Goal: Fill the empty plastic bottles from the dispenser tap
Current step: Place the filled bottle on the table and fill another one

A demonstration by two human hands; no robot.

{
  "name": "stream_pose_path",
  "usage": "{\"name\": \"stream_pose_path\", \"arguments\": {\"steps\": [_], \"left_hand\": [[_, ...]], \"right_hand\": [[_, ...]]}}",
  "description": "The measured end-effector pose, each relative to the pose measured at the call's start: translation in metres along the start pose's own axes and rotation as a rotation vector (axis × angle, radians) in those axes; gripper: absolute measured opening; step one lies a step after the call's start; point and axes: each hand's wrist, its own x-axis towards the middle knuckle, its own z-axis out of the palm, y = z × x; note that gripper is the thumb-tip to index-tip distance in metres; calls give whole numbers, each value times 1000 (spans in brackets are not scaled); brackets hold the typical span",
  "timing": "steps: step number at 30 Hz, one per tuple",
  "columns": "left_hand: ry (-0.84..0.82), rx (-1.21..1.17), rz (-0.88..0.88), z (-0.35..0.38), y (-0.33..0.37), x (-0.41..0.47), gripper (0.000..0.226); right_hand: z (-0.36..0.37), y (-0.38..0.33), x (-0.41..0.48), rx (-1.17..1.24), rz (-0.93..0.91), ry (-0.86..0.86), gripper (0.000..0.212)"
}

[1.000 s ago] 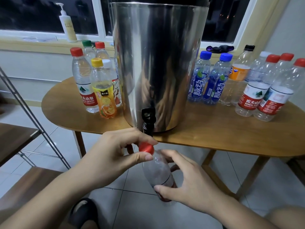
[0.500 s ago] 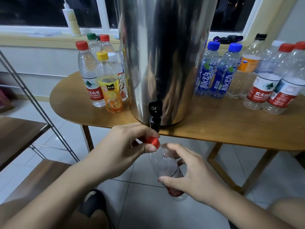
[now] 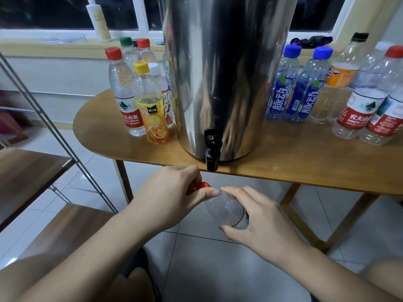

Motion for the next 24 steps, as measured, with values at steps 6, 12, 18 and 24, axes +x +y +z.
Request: {"name": "stream_pose_path", "arguments": {"steps": [6,12,18,24], "left_hand": [[-93,-203,91,-7,-16,-2,41],[-75,-266,82,-12,-19,-4,38],[-58,-273,-16,-15,-19,-2,28],[1,-233,-97,-23,-41,8,29]], "right_hand": [[-6,6,5,60,23,-42,76],[-6,0,8,113,12,-70,75],[-5,-4,14,52,-4,-42,73],[-1,8,13,77,79,-51,71]]}}
